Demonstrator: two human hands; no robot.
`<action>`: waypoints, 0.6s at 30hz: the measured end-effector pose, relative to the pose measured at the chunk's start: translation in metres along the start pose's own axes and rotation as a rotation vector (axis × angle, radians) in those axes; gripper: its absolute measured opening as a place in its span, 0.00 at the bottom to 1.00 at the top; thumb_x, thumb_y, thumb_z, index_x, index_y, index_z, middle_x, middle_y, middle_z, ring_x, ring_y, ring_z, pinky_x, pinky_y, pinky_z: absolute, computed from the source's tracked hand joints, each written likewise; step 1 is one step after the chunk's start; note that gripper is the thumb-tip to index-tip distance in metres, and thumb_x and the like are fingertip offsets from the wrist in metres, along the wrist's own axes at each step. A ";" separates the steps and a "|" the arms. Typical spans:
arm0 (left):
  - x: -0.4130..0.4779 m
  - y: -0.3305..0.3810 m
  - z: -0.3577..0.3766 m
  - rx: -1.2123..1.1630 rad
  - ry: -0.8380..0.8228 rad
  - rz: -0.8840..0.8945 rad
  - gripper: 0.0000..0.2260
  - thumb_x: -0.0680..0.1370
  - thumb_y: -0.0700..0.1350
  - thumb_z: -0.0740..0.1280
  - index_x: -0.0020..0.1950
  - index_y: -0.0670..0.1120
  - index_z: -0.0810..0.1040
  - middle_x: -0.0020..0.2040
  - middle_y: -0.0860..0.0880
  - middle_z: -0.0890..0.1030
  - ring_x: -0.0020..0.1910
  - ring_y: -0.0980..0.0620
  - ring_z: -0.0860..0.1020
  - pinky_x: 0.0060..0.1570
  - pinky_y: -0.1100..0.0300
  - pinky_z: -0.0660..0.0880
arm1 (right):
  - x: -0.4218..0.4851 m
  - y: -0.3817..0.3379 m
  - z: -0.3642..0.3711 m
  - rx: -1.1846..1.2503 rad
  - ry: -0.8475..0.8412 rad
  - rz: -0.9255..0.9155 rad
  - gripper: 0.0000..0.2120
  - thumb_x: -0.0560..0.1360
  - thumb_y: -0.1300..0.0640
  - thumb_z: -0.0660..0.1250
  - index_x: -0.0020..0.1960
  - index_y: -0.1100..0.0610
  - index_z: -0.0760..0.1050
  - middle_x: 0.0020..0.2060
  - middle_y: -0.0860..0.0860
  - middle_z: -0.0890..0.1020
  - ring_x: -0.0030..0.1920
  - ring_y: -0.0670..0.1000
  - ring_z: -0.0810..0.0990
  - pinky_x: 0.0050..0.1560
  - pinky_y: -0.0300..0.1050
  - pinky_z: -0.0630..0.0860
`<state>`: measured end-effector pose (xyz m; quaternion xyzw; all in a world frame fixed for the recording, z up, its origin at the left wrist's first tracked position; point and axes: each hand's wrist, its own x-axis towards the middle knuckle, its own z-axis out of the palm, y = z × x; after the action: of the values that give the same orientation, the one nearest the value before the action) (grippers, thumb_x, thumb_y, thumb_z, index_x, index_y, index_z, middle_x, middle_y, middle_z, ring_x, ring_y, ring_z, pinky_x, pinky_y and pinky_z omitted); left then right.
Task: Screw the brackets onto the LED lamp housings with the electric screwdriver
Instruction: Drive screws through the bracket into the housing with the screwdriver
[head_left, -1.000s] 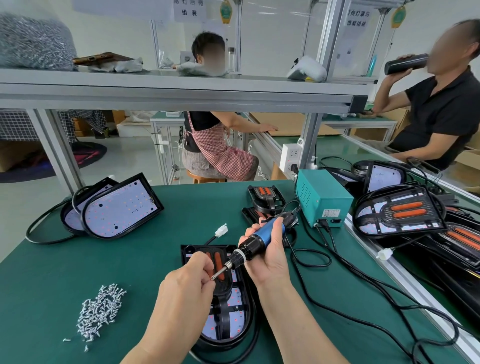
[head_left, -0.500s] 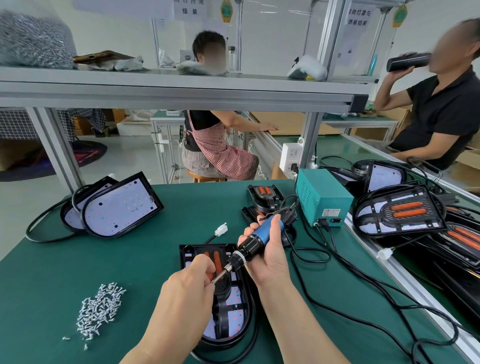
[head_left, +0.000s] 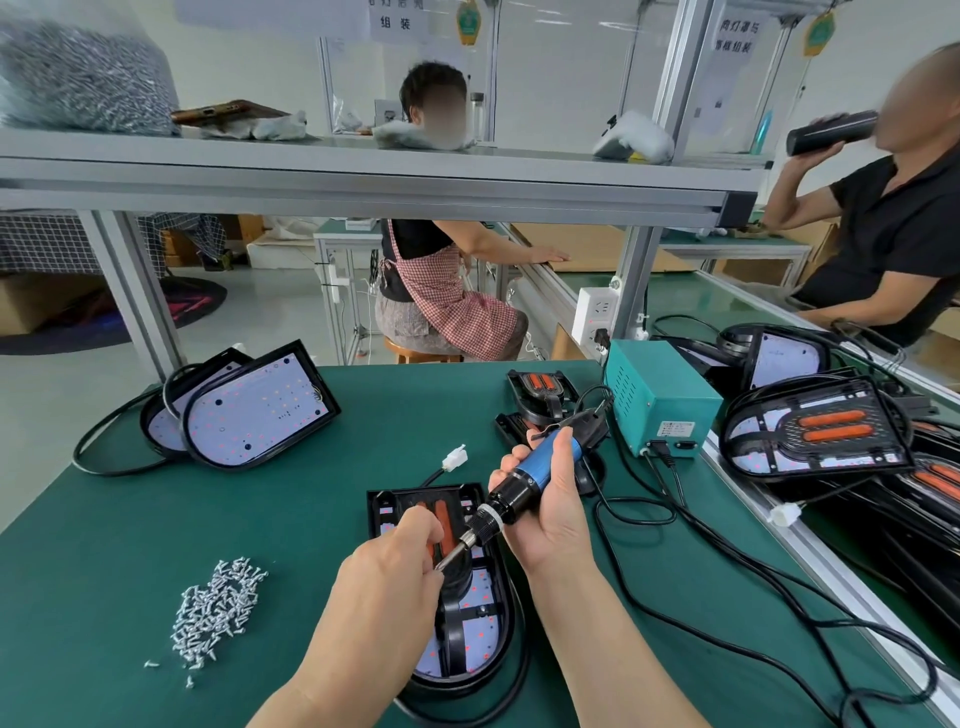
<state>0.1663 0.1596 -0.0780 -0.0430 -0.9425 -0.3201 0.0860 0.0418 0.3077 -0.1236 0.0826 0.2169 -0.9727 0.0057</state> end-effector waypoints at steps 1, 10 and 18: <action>0.000 0.000 0.000 0.006 0.000 0.005 0.10 0.79 0.39 0.65 0.52 0.54 0.69 0.39 0.54 0.78 0.41 0.53 0.77 0.47 0.56 0.75 | 0.000 0.000 0.000 -0.002 0.001 -0.003 0.21 0.74 0.41 0.71 0.55 0.55 0.70 0.36 0.50 0.76 0.33 0.47 0.73 0.39 0.41 0.71; -0.001 -0.002 0.001 0.004 0.005 0.047 0.11 0.78 0.38 0.63 0.52 0.54 0.66 0.38 0.53 0.77 0.41 0.48 0.76 0.46 0.51 0.75 | -0.003 0.001 0.005 -0.034 -0.028 -0.024 0.18 0.76 0.42 0.69 0.55 0.54 0.71 0.35 0.49 0.75 0.32 0.47 0.73 0.38 0.41 0.71; -0.001 -0.013 0.005 0.008 0.044 0.066 0.11 0.78 0.43 0.66 0.55 0.54 0.67 0.40 0.56 0.79 0.41 0.53 0.77 0.47 0.52 0.76 | -0.007 0.001 0.009 -0.032 -0.040 -0.046 0.23 0.73 0.42 0.71 0.58 0.55 0.69 0.35 0.49 0.74 0.32 0.47 0.72 0.37 0.40 0.73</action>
<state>0.1652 0.1523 -0.0898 -0.0666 -0.9398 -0.3140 0.1174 0.0478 0.3031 -0.1148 0.0580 0.2343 -0.9704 -0.0112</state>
